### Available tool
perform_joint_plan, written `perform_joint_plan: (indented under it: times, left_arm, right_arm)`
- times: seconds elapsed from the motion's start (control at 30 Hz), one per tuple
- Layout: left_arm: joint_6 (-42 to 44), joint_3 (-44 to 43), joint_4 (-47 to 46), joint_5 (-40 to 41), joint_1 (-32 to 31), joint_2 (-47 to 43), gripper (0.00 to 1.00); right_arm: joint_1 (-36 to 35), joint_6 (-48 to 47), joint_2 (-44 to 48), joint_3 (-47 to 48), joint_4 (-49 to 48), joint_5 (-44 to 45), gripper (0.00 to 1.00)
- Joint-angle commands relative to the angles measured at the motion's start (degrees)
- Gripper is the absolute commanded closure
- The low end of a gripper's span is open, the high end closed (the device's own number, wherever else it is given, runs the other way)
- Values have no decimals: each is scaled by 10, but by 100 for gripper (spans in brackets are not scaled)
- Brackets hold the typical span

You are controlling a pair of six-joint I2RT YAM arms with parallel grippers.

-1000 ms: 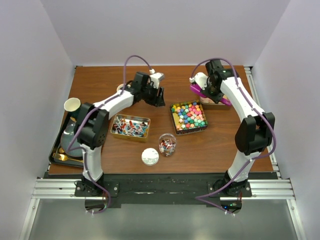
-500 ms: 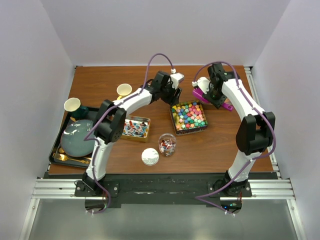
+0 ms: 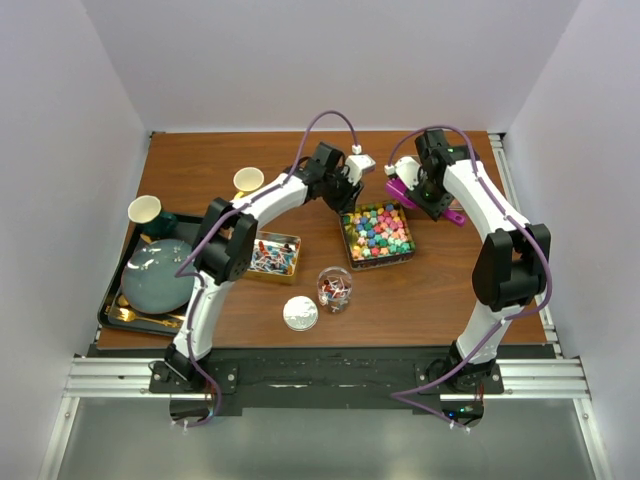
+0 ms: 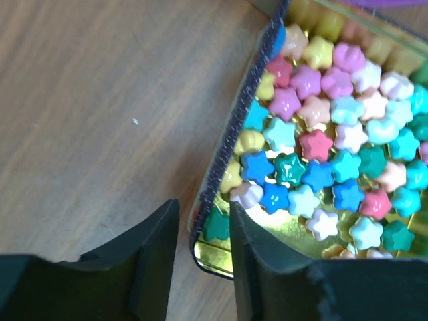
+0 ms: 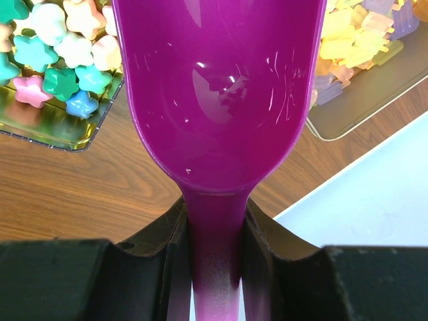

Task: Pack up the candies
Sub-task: Move the storage box to the center of the board.

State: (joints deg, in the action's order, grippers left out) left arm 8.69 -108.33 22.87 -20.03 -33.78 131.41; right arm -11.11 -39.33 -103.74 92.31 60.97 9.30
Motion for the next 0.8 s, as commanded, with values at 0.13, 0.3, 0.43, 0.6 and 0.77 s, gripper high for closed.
perform_joint_plan:
  times: [0.13,0.3,0.43,0.6,0.77]
  left_arm:
    - [1,56,19,-9,5,-52,75]
    - [-73,142,24,83,14,-115,87]
    - [-173,204,35,158,26,-164,100]
    - [-237,274,35,166,26,-202,100]
    - [-253,330,40,72,27,-233,73]
  right_arm:
    - [5,20,19,23,-9,-4,100]
    - [5,15,13,40,-5,-5,100]
    - [5,3,-1,58,-1,-4,100]
    - [4,7,-37,105,20,-7,100]
    - [4,22,-70,157,61,-28,100]
